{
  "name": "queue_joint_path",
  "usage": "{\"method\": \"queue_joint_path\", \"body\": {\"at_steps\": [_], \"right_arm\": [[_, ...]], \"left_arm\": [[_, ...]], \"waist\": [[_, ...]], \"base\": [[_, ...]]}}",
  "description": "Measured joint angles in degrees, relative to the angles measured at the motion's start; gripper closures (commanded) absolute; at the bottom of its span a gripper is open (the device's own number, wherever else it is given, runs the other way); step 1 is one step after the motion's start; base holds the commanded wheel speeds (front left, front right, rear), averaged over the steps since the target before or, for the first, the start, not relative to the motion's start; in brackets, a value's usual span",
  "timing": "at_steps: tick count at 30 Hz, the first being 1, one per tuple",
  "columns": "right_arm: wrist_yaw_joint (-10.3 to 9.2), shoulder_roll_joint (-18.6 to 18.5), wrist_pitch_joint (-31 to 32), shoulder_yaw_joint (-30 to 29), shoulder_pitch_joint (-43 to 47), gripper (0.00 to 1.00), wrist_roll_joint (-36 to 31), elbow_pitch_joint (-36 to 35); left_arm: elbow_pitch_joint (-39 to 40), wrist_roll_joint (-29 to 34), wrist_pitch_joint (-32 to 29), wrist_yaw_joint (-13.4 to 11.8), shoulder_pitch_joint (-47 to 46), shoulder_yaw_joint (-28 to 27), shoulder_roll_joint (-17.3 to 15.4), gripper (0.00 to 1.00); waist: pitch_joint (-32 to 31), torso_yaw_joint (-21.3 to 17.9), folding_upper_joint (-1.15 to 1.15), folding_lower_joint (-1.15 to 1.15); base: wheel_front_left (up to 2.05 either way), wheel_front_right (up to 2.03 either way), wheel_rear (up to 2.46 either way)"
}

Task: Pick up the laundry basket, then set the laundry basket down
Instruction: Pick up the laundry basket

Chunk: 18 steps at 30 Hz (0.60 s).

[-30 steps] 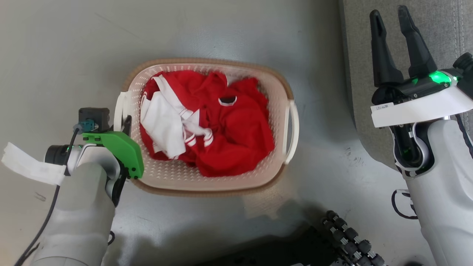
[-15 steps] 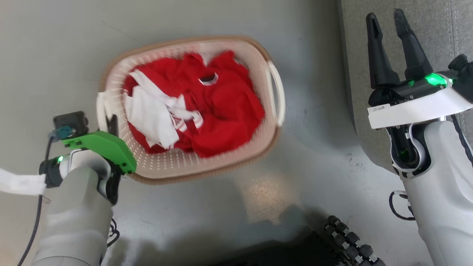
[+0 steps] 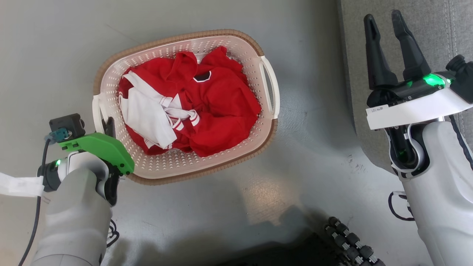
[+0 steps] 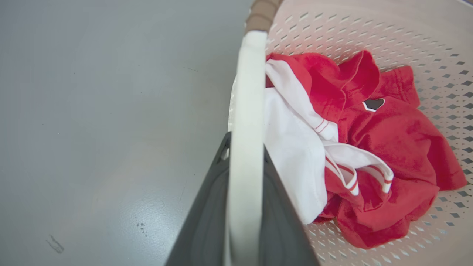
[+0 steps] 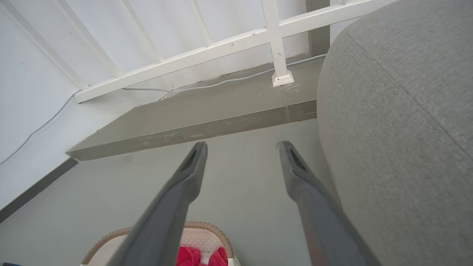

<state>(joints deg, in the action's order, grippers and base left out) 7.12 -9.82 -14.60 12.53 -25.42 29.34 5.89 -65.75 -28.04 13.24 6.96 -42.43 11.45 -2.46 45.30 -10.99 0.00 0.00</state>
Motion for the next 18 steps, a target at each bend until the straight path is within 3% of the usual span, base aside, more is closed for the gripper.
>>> {"method": "queue_joint_path", "body": {"at_steps": [1,2,3,18], "right_arm": [[0.00,0.00,0.00,0.04,0.00,0.00,0.00,0.00],[0.00,0.00,0.00,0.10,0.00,0.00,0.00,0.00],[0.00,0.00,0.00,0.13,0.00,0.00,0.00,0.00],[0.00,0.14,0.00,0.23,0.00,0.00,0.00,1.56]], "left_arm": [[-0.19,0.00,0.00,0.00,-0.09,0.04,0.00,0.80],[-0.33,0.00,0.01,0.00,-0.20,0.09,0.00,0.24],[-0.46,0.00,0.16,0.01,-0.36,0.10,0.01,0.00],[-2.26,1.34,0.94,0.02,-1.37,1.98,0.36,0.00]], "waist": [[0.01,-0.02,0.00,0.00],[0.02,-0.04,0.00,0.00],[0.03,-0.06,0.00,0.00],[-1.72,0.10,0.00,0.00]], "base": [[0.00,0.00,0.00],[0.00,0.00,0.00],[0.00,0.00,0.00],[0.00,0.00,0.00]]}}
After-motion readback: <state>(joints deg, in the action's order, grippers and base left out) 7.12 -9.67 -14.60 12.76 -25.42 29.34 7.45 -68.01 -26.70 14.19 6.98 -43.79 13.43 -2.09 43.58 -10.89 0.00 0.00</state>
